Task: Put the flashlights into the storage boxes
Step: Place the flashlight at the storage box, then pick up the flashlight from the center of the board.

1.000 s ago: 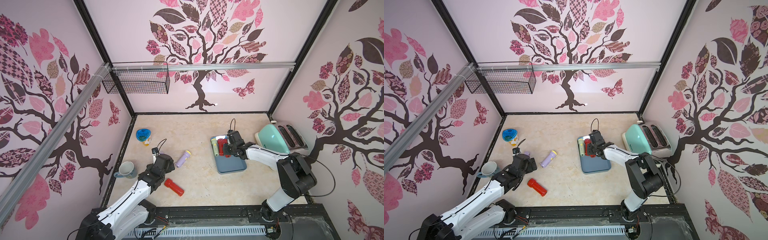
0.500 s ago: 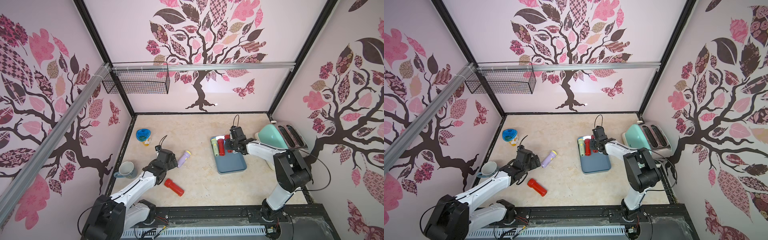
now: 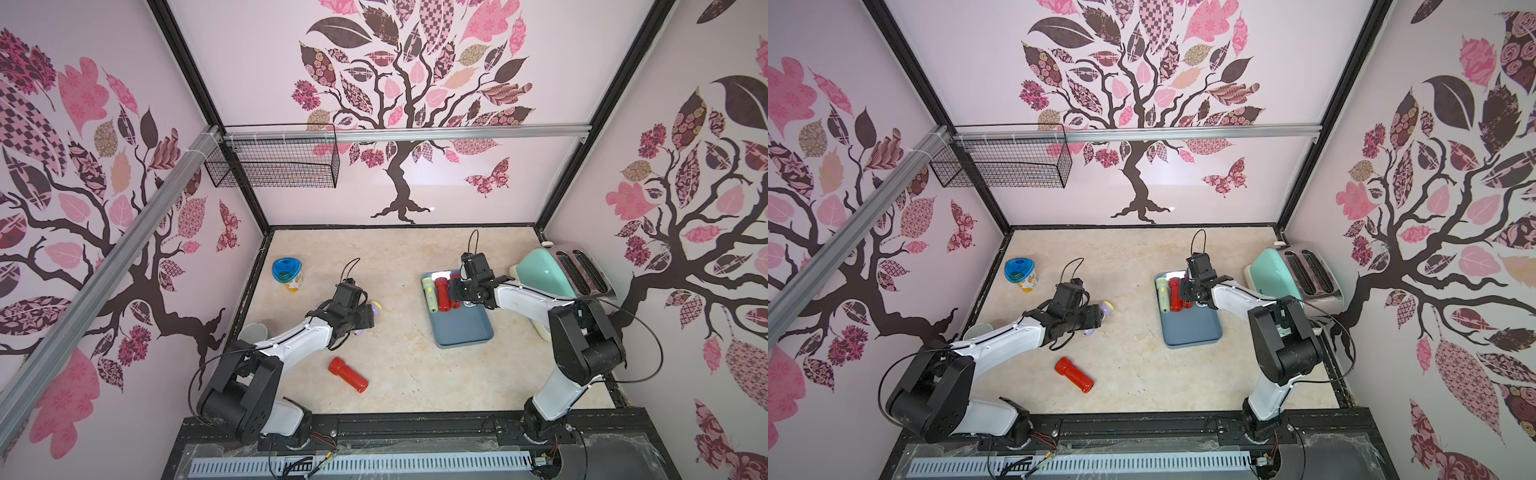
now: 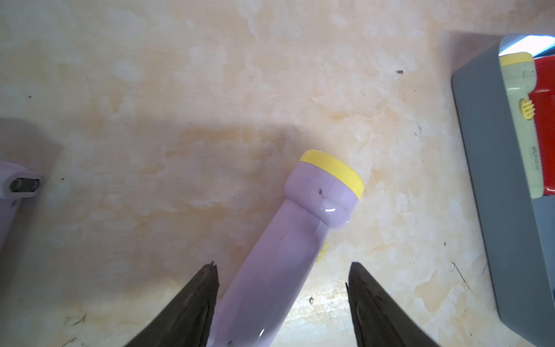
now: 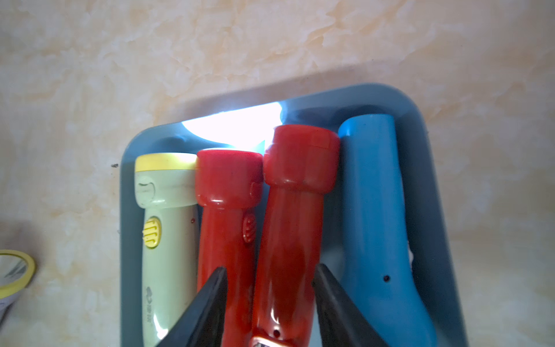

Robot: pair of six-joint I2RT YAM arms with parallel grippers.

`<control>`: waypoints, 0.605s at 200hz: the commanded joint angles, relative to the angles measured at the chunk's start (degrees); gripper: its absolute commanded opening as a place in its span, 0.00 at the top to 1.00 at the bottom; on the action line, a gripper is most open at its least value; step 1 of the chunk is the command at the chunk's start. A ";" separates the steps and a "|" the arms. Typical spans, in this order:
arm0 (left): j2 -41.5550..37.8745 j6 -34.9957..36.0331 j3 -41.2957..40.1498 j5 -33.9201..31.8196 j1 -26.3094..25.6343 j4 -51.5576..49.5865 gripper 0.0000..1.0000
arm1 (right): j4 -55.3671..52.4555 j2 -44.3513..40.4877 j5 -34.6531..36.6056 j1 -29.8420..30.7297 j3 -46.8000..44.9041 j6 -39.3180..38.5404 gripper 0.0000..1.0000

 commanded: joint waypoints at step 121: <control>6.22 -5.66 5.76 2.37 -2.74 -1.50 0.65 | 0.51 -25.46 10.33 -0.11 -20.33 11.84 0.42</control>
